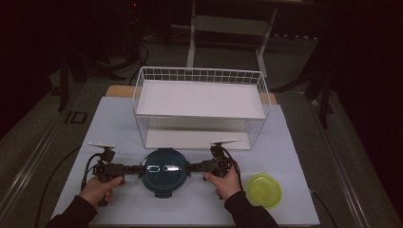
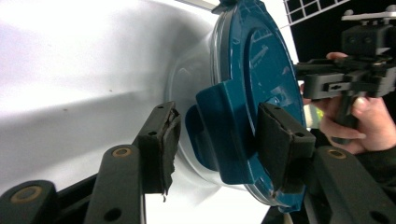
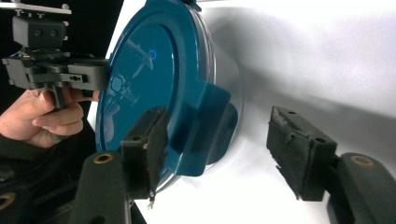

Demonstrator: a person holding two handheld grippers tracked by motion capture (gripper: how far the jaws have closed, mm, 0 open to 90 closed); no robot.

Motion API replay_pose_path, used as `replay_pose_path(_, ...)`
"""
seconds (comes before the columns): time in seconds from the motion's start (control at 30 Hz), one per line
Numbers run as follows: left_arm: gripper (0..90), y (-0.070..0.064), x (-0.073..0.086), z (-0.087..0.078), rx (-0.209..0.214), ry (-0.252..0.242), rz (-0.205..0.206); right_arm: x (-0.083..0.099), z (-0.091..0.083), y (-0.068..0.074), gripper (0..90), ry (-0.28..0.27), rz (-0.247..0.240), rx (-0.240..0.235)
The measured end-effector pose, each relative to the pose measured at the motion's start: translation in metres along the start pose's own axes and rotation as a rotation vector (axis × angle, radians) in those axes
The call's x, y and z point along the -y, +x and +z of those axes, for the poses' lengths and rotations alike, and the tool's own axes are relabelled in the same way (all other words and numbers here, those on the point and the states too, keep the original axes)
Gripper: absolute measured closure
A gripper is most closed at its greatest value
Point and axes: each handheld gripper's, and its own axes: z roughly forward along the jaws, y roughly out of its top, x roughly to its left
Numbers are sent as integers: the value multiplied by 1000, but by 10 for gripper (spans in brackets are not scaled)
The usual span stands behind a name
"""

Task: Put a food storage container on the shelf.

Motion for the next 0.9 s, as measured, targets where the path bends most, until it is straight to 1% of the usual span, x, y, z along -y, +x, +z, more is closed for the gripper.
replay_pose_path(0.07, 505, 1, -1, 1, 15, 5, -6, 1, 1, -1, 391, 6, 3, -10)
replay_pose_path(0.17, 512, 1, -2, 2, 17, 11, -9, 0, 2, -2, 409, 12, 10, -25)
replay_pose_path(0.3, 513, 2, -2, 3, 26, 18, -33, 0, 5, -2, 427, 22, 20, -45)
replay_pose_path(0.37, 512, 3, -2, 4, 39, 25, -45, 1, 7, -2, 446, 30, 29, -44)
replay_pose_path(0.43, 522, 5, -3, 4, 54, 34, -60, 1, 9, -1, 461, 39, 47, -50)
replay_pose_path(0.5, 523, 6, -3, 4, 57, 36, -69, 1, 11, 0, 484, 44, 65, -63)
replay_pose_path(0.63, 528, 9, -4, 5, 83, 49, -72, 0, 11, -1, 507, 49, 91, -72)
replay_pose_path(0.73, 531, 10, -4, 5, 88, 51, -75, 0, 12, -2, 512, 54, 115, -79)
replay_pose_path(0.83, 533, 10, -5, 5, 88, 53, -80, 1, 12, -3, 517, 47, 139, -91)
replay_pose_path(0.9, 533, 10, -4, 5, 87, 47, -81, 1, 12, -4, 520, 47, 144, -95)
